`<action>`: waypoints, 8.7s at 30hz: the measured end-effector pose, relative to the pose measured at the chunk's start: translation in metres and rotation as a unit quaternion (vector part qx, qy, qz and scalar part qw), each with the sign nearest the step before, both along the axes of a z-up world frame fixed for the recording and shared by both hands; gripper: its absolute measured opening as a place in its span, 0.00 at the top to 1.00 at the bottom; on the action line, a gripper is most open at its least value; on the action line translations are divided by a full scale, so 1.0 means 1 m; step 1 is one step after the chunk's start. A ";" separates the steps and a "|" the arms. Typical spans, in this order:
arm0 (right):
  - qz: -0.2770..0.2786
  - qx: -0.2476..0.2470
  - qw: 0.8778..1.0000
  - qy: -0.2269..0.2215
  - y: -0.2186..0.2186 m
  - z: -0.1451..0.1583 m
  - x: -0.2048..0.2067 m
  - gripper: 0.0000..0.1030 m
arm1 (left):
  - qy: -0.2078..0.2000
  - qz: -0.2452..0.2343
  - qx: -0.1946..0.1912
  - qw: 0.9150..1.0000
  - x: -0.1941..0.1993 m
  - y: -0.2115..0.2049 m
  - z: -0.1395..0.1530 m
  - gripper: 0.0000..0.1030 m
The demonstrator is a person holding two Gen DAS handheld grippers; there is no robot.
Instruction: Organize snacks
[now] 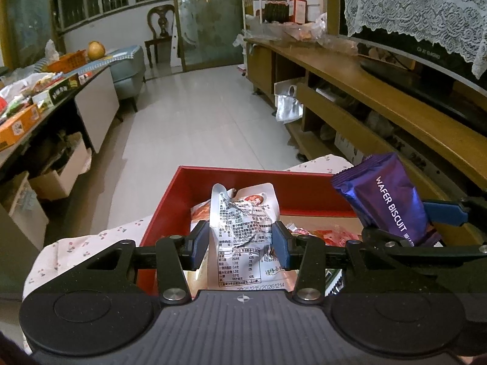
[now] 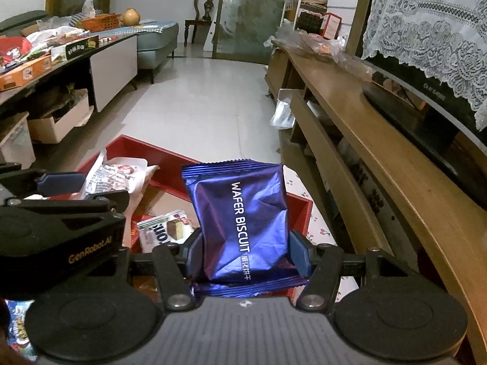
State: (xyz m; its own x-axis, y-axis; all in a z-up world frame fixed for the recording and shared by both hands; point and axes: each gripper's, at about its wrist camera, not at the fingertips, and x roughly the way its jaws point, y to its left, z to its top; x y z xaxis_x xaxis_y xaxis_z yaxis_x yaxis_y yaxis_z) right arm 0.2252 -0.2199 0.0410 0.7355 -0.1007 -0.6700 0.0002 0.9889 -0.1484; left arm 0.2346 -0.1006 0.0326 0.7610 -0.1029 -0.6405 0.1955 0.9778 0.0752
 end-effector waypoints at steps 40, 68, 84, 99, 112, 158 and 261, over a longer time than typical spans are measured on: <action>0.017 0.029 0.999 0.028 -0.007 -0.015 0.023 0.17 | 0.045 -0.025 -0.039 0.998 0.023 0.019 0.002 0.25; 0.189 0.052 0.961 0.198 0.119 -0.077 -0.037 0.17 | 0.165 0.086 -0.068 0.980 -0.081 0.149 -0.029 0.21; 0.192 0.040 0.959 0.204 0.119 -0.075 -0.041 0.47 | 0.206 0.089 -0.107 0.969 -0.086 0.157 -0.042 0.19; 0.154 0.052 0.971 0.174 0.051 -0.059 -0.074 0.47 | 0.202 0.149 -0.041 0.967 -0.075 0.103 -0.076 0.25; 0.153 0.036 0.971 0.181 0.046 -0.070 -0.097 0.47 | 0.208 0.073 -0.005 0.975 -0.122 0.087 -0.078 0.21; 0.117 0.010 0.992 0.054 0.054 -0.011 -0.107 0.47 | 0.078 0.025 -0.041 0.996 -0.126 0.071 -0.009 0.26; -0.011 0.093 0.995 0.027 0.004 0.018 -0.103 0.12 | -0.005 0.058 0.023 0.998 -0.103 0.052 0.011 0.00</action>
